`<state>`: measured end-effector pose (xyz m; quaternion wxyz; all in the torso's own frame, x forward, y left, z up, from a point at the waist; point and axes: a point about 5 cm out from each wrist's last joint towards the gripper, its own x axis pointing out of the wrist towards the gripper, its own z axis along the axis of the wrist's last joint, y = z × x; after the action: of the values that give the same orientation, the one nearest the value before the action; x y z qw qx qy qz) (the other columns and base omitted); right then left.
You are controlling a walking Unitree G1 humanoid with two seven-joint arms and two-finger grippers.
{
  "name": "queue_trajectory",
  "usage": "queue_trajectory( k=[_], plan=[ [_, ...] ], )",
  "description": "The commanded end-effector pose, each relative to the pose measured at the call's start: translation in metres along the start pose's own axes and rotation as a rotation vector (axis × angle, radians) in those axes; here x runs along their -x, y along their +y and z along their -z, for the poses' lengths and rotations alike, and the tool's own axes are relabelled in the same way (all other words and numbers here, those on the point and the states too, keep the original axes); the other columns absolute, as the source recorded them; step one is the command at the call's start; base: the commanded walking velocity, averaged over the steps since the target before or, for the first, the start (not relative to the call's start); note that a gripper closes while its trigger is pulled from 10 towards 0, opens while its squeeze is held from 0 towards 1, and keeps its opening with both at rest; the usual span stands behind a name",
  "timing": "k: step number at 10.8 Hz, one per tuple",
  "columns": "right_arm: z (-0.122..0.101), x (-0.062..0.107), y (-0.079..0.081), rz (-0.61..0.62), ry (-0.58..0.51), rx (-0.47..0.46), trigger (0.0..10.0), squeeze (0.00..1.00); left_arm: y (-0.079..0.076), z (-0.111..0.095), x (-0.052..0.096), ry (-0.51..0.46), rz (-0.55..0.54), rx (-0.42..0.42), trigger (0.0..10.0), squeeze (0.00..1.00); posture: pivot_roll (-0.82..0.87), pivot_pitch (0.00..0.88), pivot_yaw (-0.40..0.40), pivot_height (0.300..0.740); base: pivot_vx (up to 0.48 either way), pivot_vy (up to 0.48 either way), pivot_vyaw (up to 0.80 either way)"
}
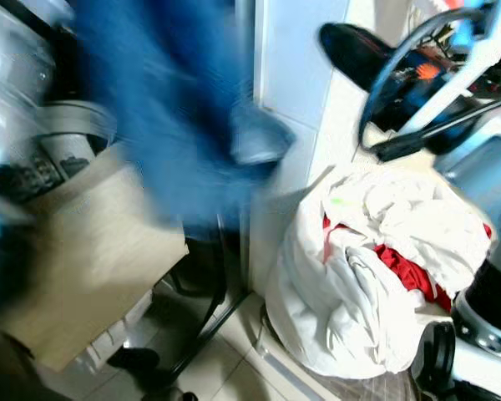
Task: Clothes washing
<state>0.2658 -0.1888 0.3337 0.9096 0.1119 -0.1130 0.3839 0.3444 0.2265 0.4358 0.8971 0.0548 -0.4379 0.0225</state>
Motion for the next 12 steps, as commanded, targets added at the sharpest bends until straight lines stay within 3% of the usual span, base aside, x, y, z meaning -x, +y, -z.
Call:
queue_trajectory(
  k=[1,2,3,4,5,7,8,12],
  plan=[
    [0.002,-0.002,0.002,-0.003,0.009,0.024,10.0,0.0,0.012,-0.026,-0.01,-0.125,-0.065,-0.083,0.0,0.0,-0.11,0.0,0.053,0.74,0.0,0.0,0.0],
    [0.004,-0.004,0.004,-0.014,0.01,0.038,10.0,0.0,0.023,-0.033,-0.017,-0.145,-0.091,-0.225,0.0,0.0,-0.1,0.0,0.053,0.74,0.0,0.0,0.0],
    [0.012,-0.008,0.009,-0.04,0.045,0.05,10.0,0.0,0.02,0.011,-0.011,0.123,-0.013,-0.341,0.0,0.0,-0.1,0.0,0.051,0.74,0.0,0.0,0.0],
    [0.029,-0.013,0.02,-0.084,0.11,0.056,10.0,0.0,0.018,0.079,0.021,0.502,0.088,-0.459,4.9,0.0,-0.1,0.0,0.051,0.74,0.0,0.0,0.0],
    [0.043,-0.017,0.03,-0.111,0.175,0.075,10.0,0.0,0.022,0.121,0.056,0.753,0.122,-0.493,10.0,0.0,-0.11,0.0,0.05,0.74,0.0,0.0,0.0],
    [0.064,-0.021,0.041,-0.128,0.268,0.088,10.0,0.0,0.03,0.16,0.107,1.06,0.193,-0.51,10.0,0.0,-0.12,0.0,0.052,0.74,0.0,0.0,0.0],
    [0.076,-0.019,0.049,-0.169,0.344,0.096,10.0,0.0,0.039,0.162,0.114,1.152,0.229,-0.533,10.0,1.0,-0.12,0.0,0.05,0.74,0.0,0.0,0.0],
    [0.09,-0.012,0.056,-0.226,0.433,0.12,10.0,0.0,0.06,0.147,0.103,1.191,0.212,-0.574,10.0,1.0,-0.11,0.0,0.043,0.74,0.0,0.0,0.0]
  ],
)
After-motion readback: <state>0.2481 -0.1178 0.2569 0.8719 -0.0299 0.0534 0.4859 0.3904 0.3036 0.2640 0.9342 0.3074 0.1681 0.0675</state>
